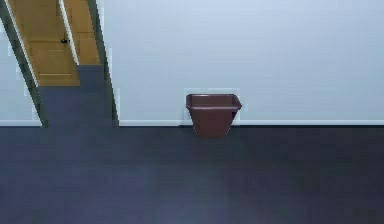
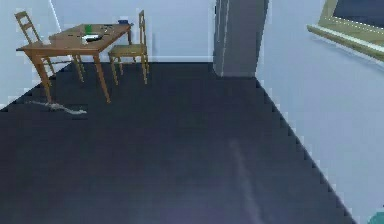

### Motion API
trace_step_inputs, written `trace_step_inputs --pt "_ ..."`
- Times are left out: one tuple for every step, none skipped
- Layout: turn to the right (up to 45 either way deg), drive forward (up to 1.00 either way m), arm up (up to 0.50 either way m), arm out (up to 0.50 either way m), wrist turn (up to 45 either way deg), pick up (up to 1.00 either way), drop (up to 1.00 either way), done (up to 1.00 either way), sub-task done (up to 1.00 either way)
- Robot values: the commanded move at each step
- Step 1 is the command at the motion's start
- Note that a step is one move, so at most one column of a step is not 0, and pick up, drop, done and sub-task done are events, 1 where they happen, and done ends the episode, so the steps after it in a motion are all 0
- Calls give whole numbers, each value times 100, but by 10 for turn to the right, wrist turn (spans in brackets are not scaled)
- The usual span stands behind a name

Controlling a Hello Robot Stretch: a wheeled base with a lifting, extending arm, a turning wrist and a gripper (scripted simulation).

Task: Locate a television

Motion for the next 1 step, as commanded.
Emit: trace_step_inputs --pt "0 5 0 0 0 0 0 0 0"
